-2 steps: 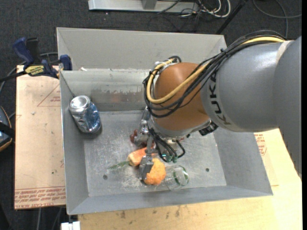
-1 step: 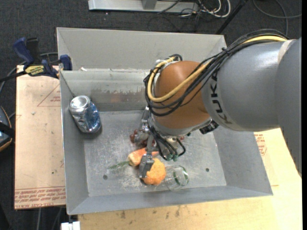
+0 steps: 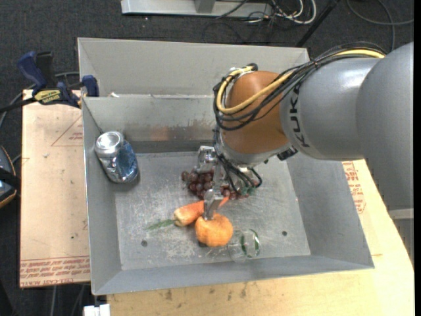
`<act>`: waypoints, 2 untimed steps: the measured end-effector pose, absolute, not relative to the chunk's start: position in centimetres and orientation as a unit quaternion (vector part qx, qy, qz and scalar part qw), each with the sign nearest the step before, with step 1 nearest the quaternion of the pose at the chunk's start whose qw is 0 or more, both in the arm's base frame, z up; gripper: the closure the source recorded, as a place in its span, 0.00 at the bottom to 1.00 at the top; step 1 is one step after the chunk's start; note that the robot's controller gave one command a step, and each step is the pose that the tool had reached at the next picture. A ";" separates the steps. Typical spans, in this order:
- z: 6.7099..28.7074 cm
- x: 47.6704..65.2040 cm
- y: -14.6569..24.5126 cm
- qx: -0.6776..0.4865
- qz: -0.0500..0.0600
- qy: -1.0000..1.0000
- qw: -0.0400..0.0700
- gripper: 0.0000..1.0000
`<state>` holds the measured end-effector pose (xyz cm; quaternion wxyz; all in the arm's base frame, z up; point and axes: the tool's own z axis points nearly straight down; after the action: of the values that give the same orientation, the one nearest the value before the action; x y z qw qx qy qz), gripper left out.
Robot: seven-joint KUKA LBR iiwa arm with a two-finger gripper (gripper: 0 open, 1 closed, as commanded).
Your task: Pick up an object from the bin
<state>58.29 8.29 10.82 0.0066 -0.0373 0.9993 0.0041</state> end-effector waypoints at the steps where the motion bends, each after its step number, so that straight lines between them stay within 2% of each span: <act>1: 8.1 59.5 6.3 -0.053 0.002 0.999 0.013 0.00; 2: 7.7 61.4 4.0 -0.040 0.006 0.999 0.004 0.00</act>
Offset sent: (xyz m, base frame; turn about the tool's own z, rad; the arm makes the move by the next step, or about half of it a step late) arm 0.0279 -0.0514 -0.0382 -0.0022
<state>61.38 4.00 7.71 0.0044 -0.0401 0.9992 0.0062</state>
